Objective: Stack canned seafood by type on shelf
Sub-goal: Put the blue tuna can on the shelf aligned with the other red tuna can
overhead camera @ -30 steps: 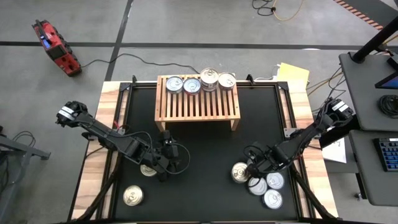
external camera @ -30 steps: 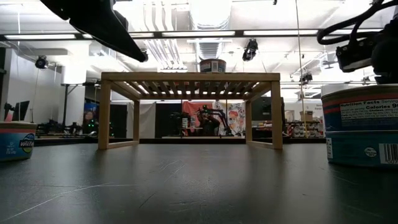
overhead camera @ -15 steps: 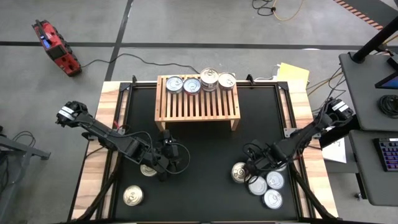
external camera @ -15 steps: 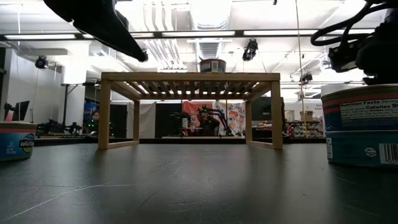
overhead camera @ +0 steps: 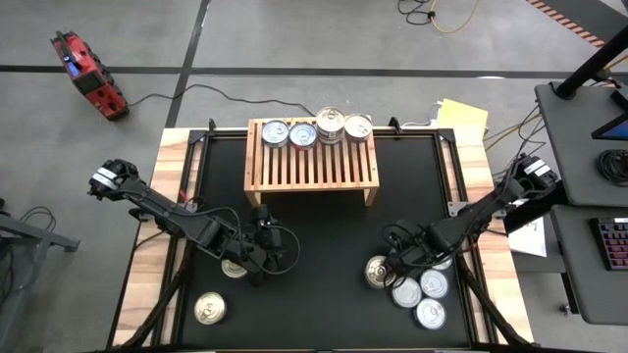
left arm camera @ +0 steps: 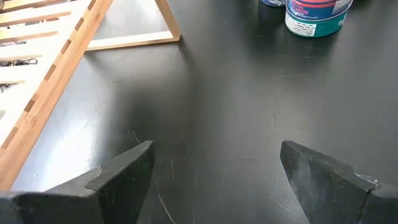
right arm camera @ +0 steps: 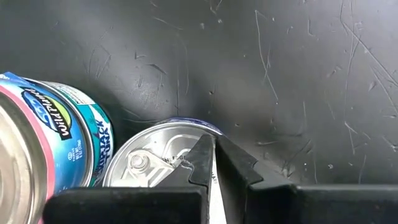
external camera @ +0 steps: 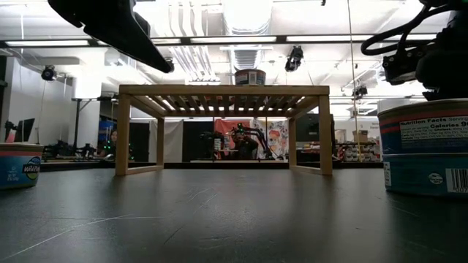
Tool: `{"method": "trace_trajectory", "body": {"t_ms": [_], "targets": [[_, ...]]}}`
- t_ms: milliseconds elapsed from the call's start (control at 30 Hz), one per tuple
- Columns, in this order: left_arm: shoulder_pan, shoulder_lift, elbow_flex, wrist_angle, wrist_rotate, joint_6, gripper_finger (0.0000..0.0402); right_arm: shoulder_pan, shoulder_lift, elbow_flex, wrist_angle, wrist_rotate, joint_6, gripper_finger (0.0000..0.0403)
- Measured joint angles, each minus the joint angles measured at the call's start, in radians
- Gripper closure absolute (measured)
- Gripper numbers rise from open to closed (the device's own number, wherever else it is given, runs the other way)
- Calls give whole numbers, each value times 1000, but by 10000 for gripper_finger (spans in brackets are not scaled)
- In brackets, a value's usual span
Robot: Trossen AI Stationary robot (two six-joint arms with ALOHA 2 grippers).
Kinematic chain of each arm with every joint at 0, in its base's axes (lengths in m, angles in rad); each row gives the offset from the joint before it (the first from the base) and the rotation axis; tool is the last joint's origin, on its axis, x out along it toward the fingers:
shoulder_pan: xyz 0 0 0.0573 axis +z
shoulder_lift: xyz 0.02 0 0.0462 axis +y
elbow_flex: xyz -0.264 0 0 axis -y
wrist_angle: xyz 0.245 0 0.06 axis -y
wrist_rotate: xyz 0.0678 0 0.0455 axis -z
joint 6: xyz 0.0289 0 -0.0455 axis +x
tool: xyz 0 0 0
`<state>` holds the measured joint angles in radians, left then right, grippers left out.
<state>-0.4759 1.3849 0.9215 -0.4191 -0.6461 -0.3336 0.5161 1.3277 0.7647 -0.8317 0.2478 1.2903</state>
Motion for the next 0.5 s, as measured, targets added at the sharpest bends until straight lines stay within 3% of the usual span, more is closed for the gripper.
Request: {"method": "trace_trajectory", "body": {"t_ms": [500], "targets": [[0,0,0,-1,-1,0,70,-64,0,0,86,20,-136,390]]}}
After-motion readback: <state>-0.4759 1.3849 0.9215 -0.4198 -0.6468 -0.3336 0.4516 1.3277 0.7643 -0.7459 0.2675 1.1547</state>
